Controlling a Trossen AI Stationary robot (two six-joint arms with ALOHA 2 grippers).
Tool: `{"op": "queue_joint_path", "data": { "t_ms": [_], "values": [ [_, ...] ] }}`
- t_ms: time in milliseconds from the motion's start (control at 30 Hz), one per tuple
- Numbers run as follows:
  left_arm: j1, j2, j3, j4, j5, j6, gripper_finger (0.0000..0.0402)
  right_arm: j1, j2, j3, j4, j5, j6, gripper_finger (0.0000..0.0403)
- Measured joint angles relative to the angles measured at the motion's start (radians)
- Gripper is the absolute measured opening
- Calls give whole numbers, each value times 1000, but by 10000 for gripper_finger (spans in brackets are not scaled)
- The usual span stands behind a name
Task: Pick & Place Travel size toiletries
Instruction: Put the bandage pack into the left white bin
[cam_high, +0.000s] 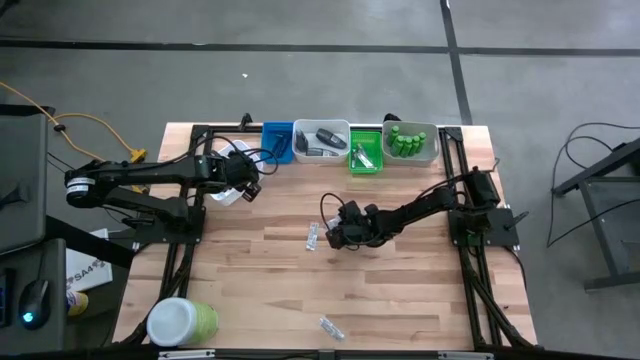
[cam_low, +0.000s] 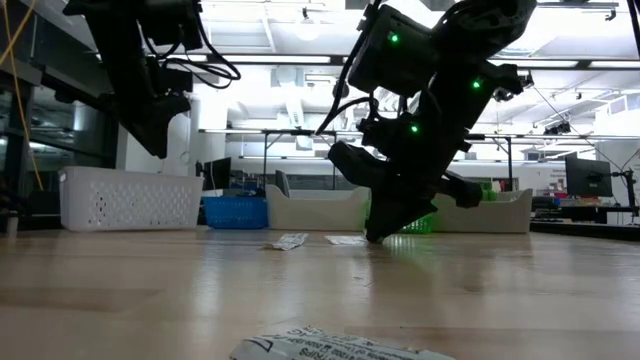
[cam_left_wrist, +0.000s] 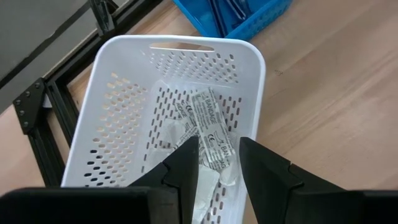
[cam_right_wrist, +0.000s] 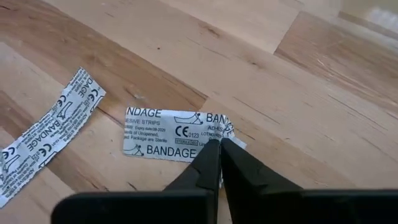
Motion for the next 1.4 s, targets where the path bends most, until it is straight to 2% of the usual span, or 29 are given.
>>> {"op": "queue_joint_path", "data": {
  "t_ms": [300, 600, 700, 833, 933, 1100, 1167, 1400],
  "values": [
    [0, 0, 0, 22, 33, 0, 116, 2, -94, -12, -53, -23, -102, 4],
    [0, 0, 0, 202, 144, 105, 116, 2, -162, -7, -9, 97, -283, 4],
    [0, 0, 0, 274, 218, 167, 116, 2, -181, -5, 45, 141, -365, 4],
    [0, 9, 0, 403, 368, 266, 116, 0, -199, -4, 150, 177, -520, 4],
    [-6, 29, 0, 497, 483, 327, 116, -1, -211, -5, 257, 205, -690, 4],
    [-58, 74, 0, 609, 603, 413, 116, 1, -212, -4, 439, 266, -984, 4],
    [-87, 94, 1, 647, 627, 442, 116, -1, -212, -4, 481, 275, -1042, 4],
    [-164, 152, 1, 737, 611, 517, 120, -1, -211, -4, 538, 278, -1140, 4]
  ]
}}
